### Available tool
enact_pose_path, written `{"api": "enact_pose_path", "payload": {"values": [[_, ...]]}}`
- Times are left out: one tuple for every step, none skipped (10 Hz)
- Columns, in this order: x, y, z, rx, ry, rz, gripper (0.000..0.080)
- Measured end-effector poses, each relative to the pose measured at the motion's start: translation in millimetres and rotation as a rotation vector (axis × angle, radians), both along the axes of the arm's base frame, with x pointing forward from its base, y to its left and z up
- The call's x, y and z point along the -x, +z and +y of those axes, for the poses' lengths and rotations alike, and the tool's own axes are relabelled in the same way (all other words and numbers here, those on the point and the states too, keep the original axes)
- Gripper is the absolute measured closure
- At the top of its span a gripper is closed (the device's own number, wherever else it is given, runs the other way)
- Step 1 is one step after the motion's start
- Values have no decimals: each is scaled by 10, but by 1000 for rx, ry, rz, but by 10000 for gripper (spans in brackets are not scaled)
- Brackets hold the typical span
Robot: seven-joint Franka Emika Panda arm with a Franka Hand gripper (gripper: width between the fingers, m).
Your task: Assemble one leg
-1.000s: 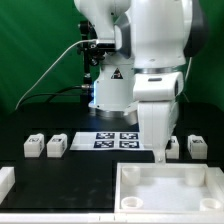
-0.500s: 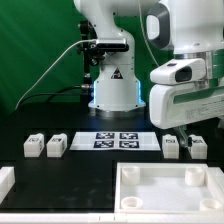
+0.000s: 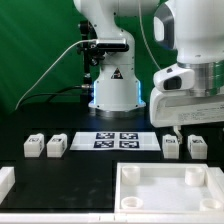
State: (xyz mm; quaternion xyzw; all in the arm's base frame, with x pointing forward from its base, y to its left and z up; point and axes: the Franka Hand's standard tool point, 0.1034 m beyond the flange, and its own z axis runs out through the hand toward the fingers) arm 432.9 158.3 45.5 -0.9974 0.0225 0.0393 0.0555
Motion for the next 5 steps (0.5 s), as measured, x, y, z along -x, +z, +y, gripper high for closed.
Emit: {"api": "enact_pose_path", "payload": {"values": [[158, -36, -18, 15, 13, 124, 150], [256, -29, 17, 27, 32, 295, 150], [209, -13, 49, 25, 48, 392, 150], [170, -5, 38, 18, 69, 487, 150], [212, -13, 25, 18, 76, 587, 150]]}}
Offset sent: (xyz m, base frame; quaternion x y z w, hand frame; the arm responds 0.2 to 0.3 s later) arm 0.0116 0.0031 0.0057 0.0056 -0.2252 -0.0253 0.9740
